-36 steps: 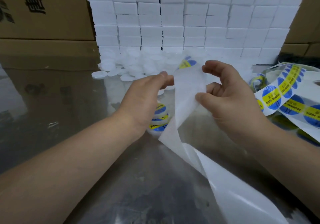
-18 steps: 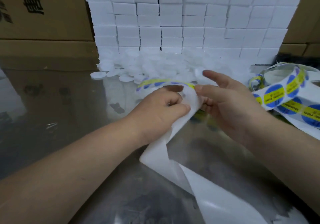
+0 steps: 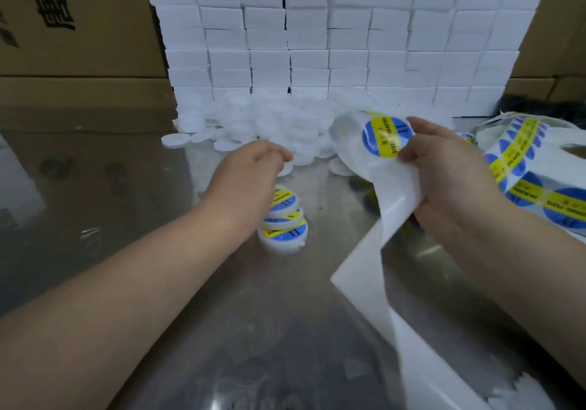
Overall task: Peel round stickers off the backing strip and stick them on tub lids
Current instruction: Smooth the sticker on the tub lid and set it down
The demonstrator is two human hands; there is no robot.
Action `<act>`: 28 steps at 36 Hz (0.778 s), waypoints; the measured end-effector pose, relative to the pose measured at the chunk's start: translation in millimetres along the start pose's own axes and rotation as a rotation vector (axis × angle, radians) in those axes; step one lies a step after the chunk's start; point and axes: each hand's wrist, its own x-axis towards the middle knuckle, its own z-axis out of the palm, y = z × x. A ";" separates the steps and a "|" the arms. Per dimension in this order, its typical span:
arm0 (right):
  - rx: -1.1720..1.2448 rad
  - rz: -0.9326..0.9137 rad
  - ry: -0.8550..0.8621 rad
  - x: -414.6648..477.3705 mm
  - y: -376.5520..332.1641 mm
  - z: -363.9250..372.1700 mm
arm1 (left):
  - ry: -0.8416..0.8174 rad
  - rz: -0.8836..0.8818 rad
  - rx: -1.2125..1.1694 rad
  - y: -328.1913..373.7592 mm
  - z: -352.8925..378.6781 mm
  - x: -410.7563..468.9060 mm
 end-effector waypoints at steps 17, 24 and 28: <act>-0.335 0.241 -0.181 1.0 14.7 0.3 | -0.359 -0.153 0.897 -24.2 15.8 84.8; -0.319 0.238 -0.189 4.5 21.5 1.6 | -0.268 -0.113 0.766 -29.5 24.4 92.2; -0.305 0.208 -0.206 3.3 22.7 1.9 | -0.003 -0.223 0.193 -6.6 21.4 83.0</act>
